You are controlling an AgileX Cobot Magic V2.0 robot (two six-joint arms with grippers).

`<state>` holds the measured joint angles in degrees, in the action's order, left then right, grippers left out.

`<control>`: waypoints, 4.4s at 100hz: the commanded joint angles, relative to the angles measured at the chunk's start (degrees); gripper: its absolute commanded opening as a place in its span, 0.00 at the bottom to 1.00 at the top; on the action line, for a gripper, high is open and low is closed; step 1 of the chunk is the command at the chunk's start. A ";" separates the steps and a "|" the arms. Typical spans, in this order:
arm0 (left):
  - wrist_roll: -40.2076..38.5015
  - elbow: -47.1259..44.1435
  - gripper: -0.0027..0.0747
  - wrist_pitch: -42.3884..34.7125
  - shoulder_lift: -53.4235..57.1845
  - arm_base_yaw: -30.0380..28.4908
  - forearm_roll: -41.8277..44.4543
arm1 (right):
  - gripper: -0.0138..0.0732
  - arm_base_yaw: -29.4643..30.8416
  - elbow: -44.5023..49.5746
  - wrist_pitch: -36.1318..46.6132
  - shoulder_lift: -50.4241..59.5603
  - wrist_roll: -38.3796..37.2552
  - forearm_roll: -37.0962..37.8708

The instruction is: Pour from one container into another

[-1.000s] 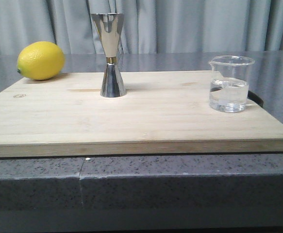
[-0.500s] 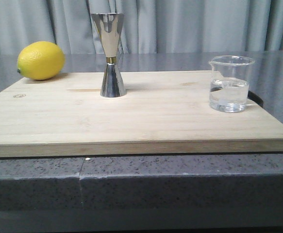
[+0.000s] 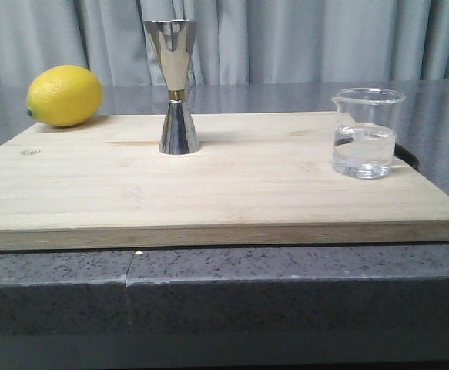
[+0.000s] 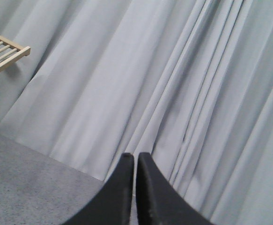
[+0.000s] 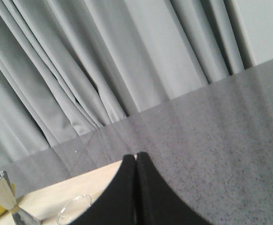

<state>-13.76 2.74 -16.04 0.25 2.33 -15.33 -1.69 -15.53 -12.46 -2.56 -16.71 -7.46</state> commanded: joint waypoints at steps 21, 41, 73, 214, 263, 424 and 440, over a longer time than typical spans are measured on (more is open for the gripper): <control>-0.08 17.62 0.01 23.20 -6.43 2.91 0.24 | 0.07 0.29 -15.39 -10.32 -17.46 14.15 0.30; 12.33 27.31 0.01 39.99 -20.26 6.38 -0.02 | 0.07 0.29 -21.24 -11.66 -28.96 22.16 0.30; 17.97 31.91 0.05 35.82 -38.06 14.38 -0.33 | 0.42 -1.99 -22.92 -7.41 -39.41 23.60 0.30; 12.32 32.93 0.71 -23.73 -84.22 39.14 10.23 | 0.72 -15.57 -6.15 16.32 -46.28 23.60 -4.32; 11.42 39.61 0.71 -25.52 -91.87 39.14 11.78 | 0.72 -15.57 -6.15 16.64 -46.28 23.60 -4.32; 11.30 40.23 0.01 -24.84 -84.48 42.24 11.78 | 0.72 -24.64 -3.15 30.36 -51.12 23.60 -1.61; 11.30 40.23 0.01 -24.55 -84.36 43.13 11.78 | 0.72 -26.77 -3.15 36.10 -55.94 23.60 -0.54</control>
<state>-1.96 41.41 -36.40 -86.62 44.82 -3.50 -27.66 -17.33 15.83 -57.03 6.41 -9.34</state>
